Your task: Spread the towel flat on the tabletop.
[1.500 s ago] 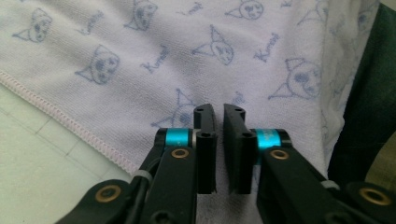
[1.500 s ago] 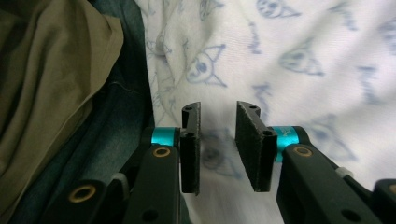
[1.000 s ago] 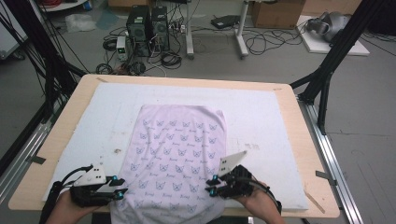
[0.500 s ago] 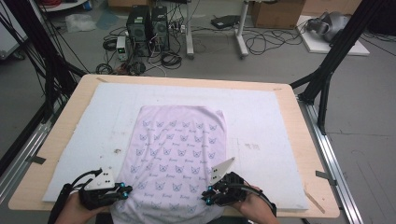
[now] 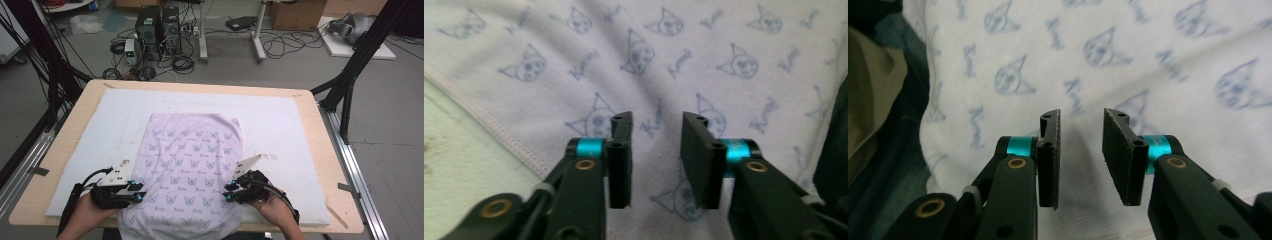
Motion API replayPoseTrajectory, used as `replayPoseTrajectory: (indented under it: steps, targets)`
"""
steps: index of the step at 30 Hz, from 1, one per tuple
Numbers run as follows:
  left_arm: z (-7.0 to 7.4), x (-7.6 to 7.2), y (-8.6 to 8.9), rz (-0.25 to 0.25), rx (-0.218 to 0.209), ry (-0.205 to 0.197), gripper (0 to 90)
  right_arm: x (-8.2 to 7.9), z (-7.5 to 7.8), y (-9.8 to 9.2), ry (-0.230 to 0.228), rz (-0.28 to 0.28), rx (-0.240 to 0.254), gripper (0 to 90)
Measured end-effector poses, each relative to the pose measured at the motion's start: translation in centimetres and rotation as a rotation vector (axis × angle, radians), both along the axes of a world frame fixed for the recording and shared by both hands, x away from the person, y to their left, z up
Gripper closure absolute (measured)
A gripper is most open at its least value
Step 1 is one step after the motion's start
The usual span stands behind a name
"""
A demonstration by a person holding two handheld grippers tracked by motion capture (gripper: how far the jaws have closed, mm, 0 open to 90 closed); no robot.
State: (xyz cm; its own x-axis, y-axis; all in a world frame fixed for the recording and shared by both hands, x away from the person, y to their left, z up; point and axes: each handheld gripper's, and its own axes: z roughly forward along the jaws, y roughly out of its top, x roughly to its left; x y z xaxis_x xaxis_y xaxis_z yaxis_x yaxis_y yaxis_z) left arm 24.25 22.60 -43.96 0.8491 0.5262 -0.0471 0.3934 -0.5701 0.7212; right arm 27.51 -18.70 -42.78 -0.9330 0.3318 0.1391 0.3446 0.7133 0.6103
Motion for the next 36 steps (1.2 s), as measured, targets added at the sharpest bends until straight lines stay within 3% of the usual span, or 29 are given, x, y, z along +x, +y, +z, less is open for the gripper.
replayPoseTrajectory:
  steps: [2, 4, 10, 12, 13, 15, 19, 29, 36]
  targets:
    - [0.0, 0.0, 0.2, 0.004, -0.004, -0.012, 77.4, -0.4, -0.4, 0.1, -0.021, 0.0, -0.005, 76.2]
    - [0.0, 0.0, 0.2, -0.001, -0.002, -0.011, 86.8, -0.5, -0.5, 0.1, 0.001, 0.012, 0.001, 87.0]
    - [0.1, -0.8, 0.6, -0.011, 0.014, -0.028, 88.4, -1.0, -0.2, 0.3, 0.001, 0.058, -0.001, 88.5]
    - [0.1, -0.9, 0.9, -0.006, -0.005, -0.014, 88.1, -1.2, 0.0, 0.0, -0.005, 0.061, 0.016, 87.9]
    - [0.1, -0.9, 1.1, 0.0, -0.011, -0.006, 87.0, -1.1, 0.1, -0.2, 0.015, 0.062, 0.031, 87.2]
    - [0.1, -0.7, 1.3, 0.011, -0.023, 0.008, 75.6, -0.8, 0.4, -0.5, 0.025, 0.045, 0.055, 75.6]
    - [0.4, -0.3, 1.2, 0.018, -0.037, 0.0, 64.6, -0.2, 0.8, -0.8, 0.011, -0.016, 0.067, 69.9]
    - [1.7, 1.6, 0.7, 0.029, -0.102, -0.025, 58.9, 1.2, 1.9, -0.9, -0.056, -0.099, 0.069, 53.6]
    - [3.0, 3.1, 1.2, 0.065, -0.114, -0.05, 54.8, 2.6, 2.7, -1.1, -0.081, -0.146, 0.091, 43.0]
